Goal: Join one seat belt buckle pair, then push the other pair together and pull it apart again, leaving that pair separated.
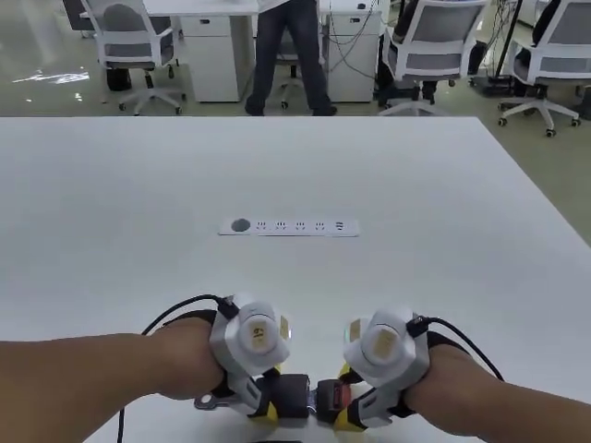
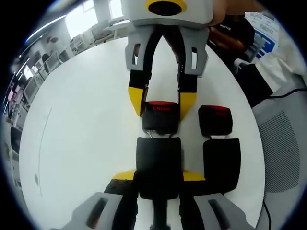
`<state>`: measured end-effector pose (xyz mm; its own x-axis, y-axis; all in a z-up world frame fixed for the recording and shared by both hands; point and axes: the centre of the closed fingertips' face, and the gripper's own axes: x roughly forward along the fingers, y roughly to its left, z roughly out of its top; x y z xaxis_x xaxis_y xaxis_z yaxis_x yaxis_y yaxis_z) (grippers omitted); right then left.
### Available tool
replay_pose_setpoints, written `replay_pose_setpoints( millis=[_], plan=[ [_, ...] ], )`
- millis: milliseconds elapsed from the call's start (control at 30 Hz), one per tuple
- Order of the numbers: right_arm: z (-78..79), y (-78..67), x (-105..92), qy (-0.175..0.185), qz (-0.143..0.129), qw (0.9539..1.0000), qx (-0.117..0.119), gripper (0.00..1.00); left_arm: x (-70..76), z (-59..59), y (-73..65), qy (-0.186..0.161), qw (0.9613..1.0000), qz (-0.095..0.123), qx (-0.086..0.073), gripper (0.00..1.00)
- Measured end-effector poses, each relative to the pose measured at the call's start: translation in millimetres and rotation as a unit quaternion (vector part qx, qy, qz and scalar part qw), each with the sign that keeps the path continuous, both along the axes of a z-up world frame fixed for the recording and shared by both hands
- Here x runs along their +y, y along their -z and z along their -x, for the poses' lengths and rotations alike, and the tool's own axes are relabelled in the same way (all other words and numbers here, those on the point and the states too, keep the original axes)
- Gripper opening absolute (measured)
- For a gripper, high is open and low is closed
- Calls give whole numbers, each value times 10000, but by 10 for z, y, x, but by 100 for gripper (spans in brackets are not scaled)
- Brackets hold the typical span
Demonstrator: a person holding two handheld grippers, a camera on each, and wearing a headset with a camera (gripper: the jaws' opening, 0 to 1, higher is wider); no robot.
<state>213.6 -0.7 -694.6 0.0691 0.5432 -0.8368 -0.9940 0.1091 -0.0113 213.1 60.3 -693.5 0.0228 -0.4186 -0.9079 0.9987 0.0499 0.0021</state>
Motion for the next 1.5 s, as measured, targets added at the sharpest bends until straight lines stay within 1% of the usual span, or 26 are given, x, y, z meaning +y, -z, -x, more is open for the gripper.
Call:
replay_pose_setpoints(
  millis=[100,167,200,233,300,367,400,433,500,533,567,633,700,800,867,967,1000,1067,1167,1233,1267,1300,1333,1367,1433,1500],
  plan=[
    [-3,-5,-5,-9,25,10000,-14,31,7,-18,-2,-53,10000,3,-7,32],
    [-7,-7,-16,2,34,10000,-19,32,0,1,-8,-84,10000,20,-9,32],
    [-7,-8,-21,-4,40,10000,-24,32,11,-13,-6,-86,10000,25,-11,32],
    [-1,-14,-39,-10,52,10000,-33,32,14,-21,-6,-102,9999,30,-7,32],
    [-6,-10,-89,-10,101,9999,-46,32,7,0,-11,-139,9999,31,2,32],
    [-9,-14,-144,4,92,10000,-39,32,-4,8,-21,-145,9999,18,0,32],
    [-11,-19,-157,7,54,10000,-36,32,35,-48,-6,-141,9999,11,2,32],
    [4,-24,-149,-23,-1,10000,-41,32,44,-74,1,-118,9999,-8,2,32],
    [25,-32,-144,-73,-4,10000,-58,32,-17,22,-5,-79,10000,-43,6,32],
    [27,-33,-146,-76,-4,10000,-54,32,29,-42,9,-83,9999,-57,6,32],
    [17,-31,-145,-84,-2,10000,-51,32,39,-60,14,-96,9999,-70,12,32],
    [16,-28,-184,-76,8,10000,-32,32,29,-43,24,-139,9999,-98,19,33],
    [27,-23,-239,-89,42,9999,-35,32,50,-72,40,-159,9998,-113,23,33],
    [35,-18,-362,-85,102,9999,-46,32,29,-14,41,-177,9998,-89,21,33],
    [81,-30,-462,-70,136,9999,-54,32,36,-18,37,-189,9998,-61,19,33],
    [73,-19,-637,-32,206,9998,-64,33,15,13,27,-199,9998,-28,16,33],
    [76,-18,-680,-22,221,9997,-68,33,41,-24,29,-201,9998,-21,14,33],
    [78,-16,-809,19,279,9996,-74,33,52,-41,34,-203,9998,-6,8,33],
    [106,-5,-969,95,337,9994,-57,33,59,-52,46,-216,9998,-3,-2,33],
    [116,-2,-1063,160,377,9992,-16,33,48,-36,45,-229,9997,-3,-12,33],
    [114,-1,-1128,186,410,9990,-9,33,64,-55,51,-233,9997,-2,-20,33],
    [98,8,-1189,248,439,9987,1,33,65,-60,53,-236,9997,-2,-25,33],
    [88,14,-1254,361,470,9982,48,33,52,-35,50,-255,9997,-7,-25,33],
    [110,16,-1283,407,458,9981,76,33,47,-32,51,-271,9996,-14,-24,33],
    [134,18,-1338,383,466,9981,91,33,57,-52,53,-278,9996,-33,-28,33],
    [109,23,-1382,419,494,9979,84,33,64,-62,57,-264,9996,-46,-41,33]
  ],
)
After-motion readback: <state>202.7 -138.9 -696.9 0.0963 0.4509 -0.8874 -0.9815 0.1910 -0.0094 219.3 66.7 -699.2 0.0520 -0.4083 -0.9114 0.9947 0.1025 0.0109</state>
